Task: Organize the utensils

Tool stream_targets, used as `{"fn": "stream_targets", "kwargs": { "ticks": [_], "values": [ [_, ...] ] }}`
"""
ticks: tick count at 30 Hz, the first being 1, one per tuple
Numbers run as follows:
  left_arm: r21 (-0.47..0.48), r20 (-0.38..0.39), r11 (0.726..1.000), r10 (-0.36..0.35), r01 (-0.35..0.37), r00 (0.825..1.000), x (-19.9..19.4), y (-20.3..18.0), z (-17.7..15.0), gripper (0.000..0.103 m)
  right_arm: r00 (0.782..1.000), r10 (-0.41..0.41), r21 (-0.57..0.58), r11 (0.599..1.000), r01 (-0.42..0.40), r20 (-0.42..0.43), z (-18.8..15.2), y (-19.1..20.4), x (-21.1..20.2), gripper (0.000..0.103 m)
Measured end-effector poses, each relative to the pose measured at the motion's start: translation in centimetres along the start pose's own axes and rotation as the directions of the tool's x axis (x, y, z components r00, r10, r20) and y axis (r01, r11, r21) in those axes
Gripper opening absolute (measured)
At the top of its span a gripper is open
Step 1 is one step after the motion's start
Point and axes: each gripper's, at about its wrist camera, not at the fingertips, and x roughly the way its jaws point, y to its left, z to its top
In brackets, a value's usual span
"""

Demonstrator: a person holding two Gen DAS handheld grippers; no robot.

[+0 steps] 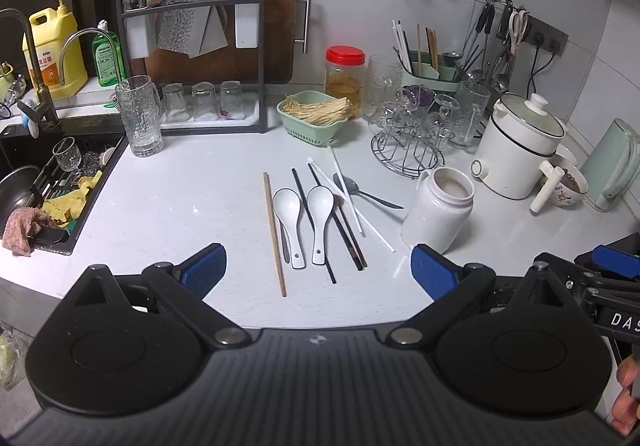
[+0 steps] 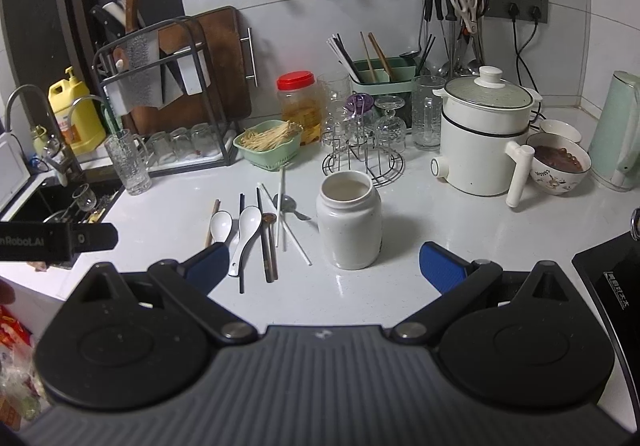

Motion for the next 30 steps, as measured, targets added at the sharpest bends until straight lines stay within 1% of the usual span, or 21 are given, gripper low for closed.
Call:
{"fn": "stream_targets", "kwargs": {
  "ticks": [7,13,18,30],
  "values": [
    [0.015,0.0,1.0,-0.007,0.007,1.0,-0.1,-0.5,0.2,0.1,1.0,-0.006,0.009,1.0,0.006,0.01,-0.1,-0.3,-0.3,0.103],
    [0.012,0.009,1.0,-0.011,0.011,1.0,-0.2,-0.6,0.5,0.1,1.0,-0.01,0.012,1.0,0.01,0.01,-0.2,-0.4,-0.4,0.103],
    [0.0,0.009,1.0,-0.03,0.03,1.0,-0.2,-1.1,0.5,0.1,1.0,-0.012,0.023,1.0,0.011,0.006,0.0,-0.6,-0.3,0.103],
    [0.018,-0.004,0.999,-0.026,0.026,1.0,0.3,-1.5,0.4,0.1,1.0,-0.016,0.035,0.999,0.016,0.004,-0.1,-1.1,-0.2,0.103]
  ]
}}
